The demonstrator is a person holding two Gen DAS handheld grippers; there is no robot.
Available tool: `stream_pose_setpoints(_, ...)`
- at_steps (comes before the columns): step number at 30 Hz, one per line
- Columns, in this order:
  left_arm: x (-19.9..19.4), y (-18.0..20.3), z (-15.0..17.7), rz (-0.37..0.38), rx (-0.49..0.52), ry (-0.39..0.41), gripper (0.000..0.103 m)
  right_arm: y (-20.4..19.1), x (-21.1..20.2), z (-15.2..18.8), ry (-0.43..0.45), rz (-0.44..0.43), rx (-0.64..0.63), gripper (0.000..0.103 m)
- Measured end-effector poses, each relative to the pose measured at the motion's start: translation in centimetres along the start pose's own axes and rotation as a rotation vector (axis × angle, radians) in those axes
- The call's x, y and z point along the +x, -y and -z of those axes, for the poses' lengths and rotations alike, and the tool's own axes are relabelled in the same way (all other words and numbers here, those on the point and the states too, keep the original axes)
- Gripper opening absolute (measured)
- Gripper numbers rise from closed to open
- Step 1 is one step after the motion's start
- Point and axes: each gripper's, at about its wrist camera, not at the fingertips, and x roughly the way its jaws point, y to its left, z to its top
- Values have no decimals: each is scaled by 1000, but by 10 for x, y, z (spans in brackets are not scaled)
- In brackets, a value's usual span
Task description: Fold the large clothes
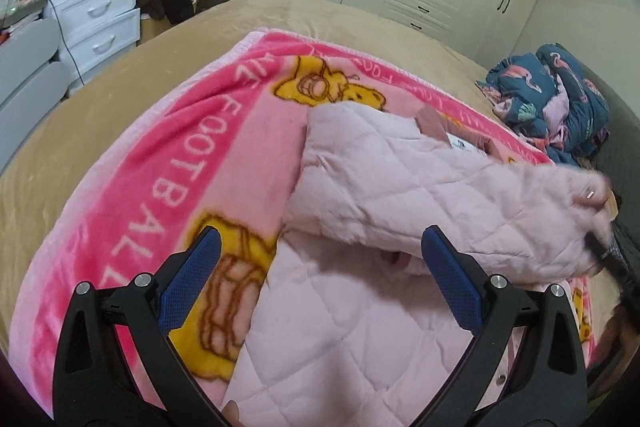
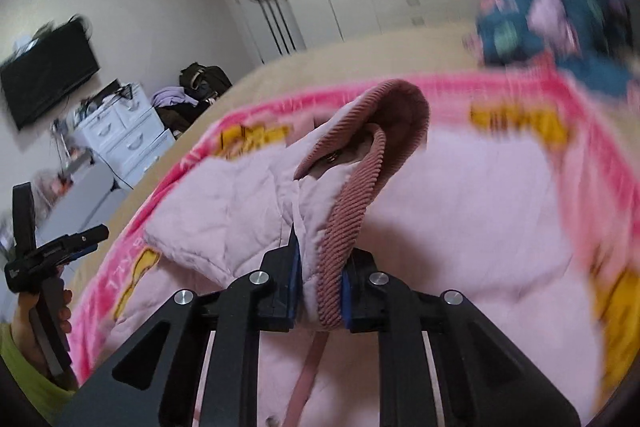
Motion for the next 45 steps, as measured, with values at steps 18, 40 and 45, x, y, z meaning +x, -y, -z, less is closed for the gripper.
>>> stream_pose_setpoints(18, 75, 75, -39, 95, 129, -105, 94, 65, 32, -9, -49, 102, 18, 15)
stream_pose_setpoints(40, 120, 97, -18, 106, 197, -215, 94, 85, 19, 7, -54, 187, 84, 52)
stream_pose_setpoints(45, 131, 100, -6, 68, 253, -248, 94, 72, 15, 8, -47, 183, 50, 57)
